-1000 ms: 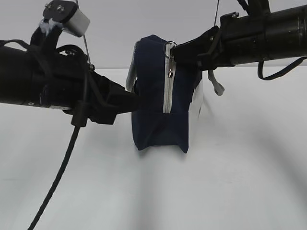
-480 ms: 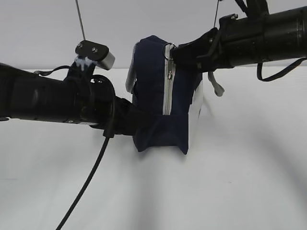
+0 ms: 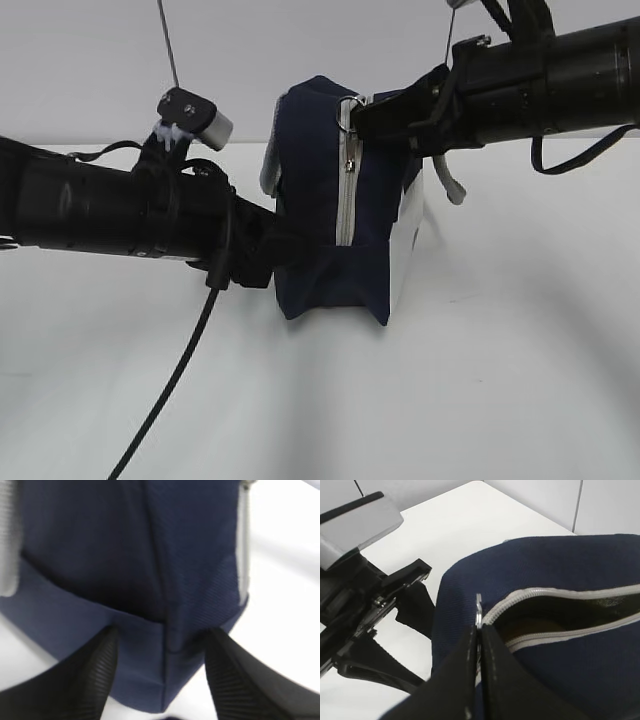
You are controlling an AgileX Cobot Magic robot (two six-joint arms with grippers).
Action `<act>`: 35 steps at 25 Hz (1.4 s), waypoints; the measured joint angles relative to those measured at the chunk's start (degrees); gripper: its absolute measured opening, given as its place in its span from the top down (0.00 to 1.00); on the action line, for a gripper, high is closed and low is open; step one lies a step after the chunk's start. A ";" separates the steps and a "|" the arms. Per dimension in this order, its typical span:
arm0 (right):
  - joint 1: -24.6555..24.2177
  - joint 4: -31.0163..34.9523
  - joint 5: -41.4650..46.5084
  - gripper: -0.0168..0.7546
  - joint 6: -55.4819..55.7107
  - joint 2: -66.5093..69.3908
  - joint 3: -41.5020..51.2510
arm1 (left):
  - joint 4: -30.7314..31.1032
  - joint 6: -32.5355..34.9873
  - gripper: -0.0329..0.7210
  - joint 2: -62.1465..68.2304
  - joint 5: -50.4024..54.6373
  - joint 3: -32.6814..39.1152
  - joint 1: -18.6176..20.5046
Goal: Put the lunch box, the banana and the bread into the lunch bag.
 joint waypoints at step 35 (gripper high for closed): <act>0.00 3.33 1.29 1.00 0.20 -0.72 -2.63 | 0.00 2.29 0.93 3.75 2.98 -0.35 0.00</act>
